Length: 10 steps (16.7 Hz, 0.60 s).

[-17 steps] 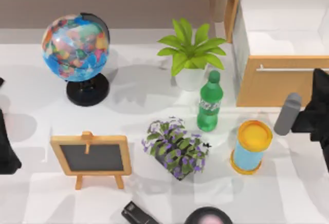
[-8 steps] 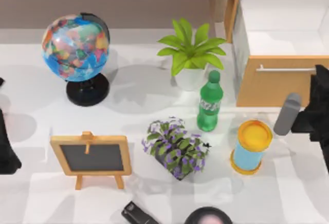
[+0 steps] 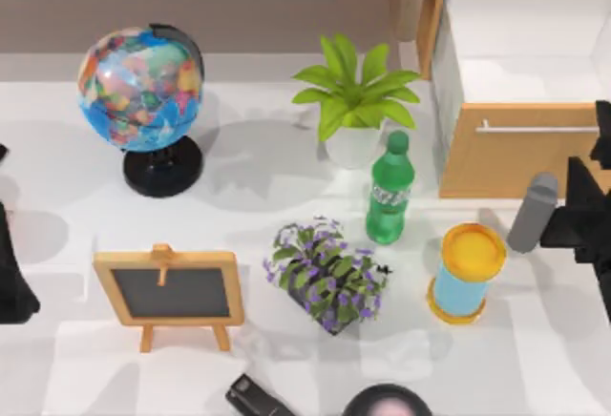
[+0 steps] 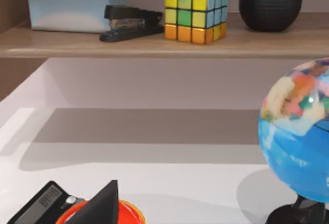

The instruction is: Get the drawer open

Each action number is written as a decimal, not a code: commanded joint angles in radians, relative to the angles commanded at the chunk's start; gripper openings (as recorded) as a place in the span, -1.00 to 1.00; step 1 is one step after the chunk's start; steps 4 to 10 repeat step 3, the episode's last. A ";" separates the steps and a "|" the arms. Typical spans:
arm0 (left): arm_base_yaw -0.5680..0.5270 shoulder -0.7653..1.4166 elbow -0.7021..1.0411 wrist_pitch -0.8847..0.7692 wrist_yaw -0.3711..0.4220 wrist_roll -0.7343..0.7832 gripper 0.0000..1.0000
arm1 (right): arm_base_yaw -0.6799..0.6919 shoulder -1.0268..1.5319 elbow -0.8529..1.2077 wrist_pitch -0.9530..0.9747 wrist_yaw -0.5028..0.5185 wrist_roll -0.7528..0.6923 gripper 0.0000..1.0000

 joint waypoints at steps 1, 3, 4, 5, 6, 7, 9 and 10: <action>0.000 0.000 0.000 0.000 0.000 0.000 1.00 | 0.000 0.000 0.000 0.000 0.000 0.000 1.00; 0.000 0.000 0.000 0.000 0.000 0.000 1.00 | 0.000 0.000 0.000 0.000 0.000 0.000 1.00; 0.000 0.000 0.000 0.000 0.000 0.000 1.00 | 0.000 0.000 0.000 0.000 0.000 0.000 1.00; 0.000 0.000 0.000 0.000 0.000 0.000 1.00 | 0.000 0.000 0.000 0.000 0.000 0.000 1.00; 0.000 0.000 0.000 0.000 0.000 0.000 1.00 | 0.000 0.000 0.000 0.000 0.000 0.000 1.00; 0.000 0.000 0.000 0.000 0.000 0.000 1.00 | 0.000 0.000 0.000 0.000 0.000 0.000 1.00; 0.000 0.000 0.000 0.000 0.000 0.000 1.00 | 0.000 0.000 0.000 0.000 0.000 0.000 1.00; 0.000 0.000 0.000 0.000 0.000 0.000 1.00 | 0.000 0.000 0.000 0.000 0.000 0.000 1.00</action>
